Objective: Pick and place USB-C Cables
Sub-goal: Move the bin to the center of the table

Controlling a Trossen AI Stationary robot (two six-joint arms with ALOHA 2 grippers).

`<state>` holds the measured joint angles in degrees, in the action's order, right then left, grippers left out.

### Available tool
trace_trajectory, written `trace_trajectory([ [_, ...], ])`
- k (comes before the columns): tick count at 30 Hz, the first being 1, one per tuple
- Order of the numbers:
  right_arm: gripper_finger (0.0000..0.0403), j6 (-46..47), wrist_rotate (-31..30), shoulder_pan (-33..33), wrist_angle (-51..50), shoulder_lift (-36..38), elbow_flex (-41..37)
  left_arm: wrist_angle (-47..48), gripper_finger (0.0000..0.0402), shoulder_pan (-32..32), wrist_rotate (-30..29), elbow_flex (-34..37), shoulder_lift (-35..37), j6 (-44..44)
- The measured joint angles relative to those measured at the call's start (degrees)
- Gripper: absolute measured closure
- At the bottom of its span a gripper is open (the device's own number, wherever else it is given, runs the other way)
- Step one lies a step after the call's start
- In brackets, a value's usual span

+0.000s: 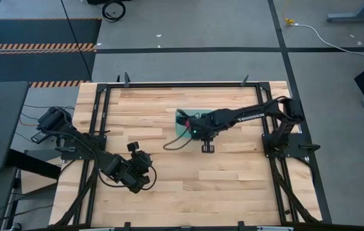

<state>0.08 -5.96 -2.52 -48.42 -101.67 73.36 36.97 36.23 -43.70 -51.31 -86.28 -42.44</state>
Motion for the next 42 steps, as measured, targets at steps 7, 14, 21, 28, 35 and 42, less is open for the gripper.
trace_trajectory([
  [7,0.0393,4.7,0.2,3.7,1.2,-0.5,-0.5,-0.6,0.026,0.0,0.0,0.0,0.0,0.0],
  [14,0.0392,6.4,1.2,5.0,3.6,-1.6,-0.5,-0.9,0.026,0.0,0.0,0.0,0.0,0.2],
  [21,0.0392,6.4,2.8,6.3,7.0,-6.6,-0.5,-1.3,0.026,0.0,0.0,0.0,0.0,0.8],
  [28,0.0392,7.3,4.0,7.1,8.6,-8.9,-0.5,-1.4,0.026,0.0,0.0,0.0,0.0,1.1],
  [35,0.039,9.9,4.7,8.7,9.9,-8.9,-0.4,-1.9,0.026,-0.1,-0.1,0.0,0.0,1.1],
  [42,0.0367,10.7,4.9,8.4,10.1,-8.9,-0.3,-2.0,0.026,0.0,0.0,0.0,0.0,1.1],
])
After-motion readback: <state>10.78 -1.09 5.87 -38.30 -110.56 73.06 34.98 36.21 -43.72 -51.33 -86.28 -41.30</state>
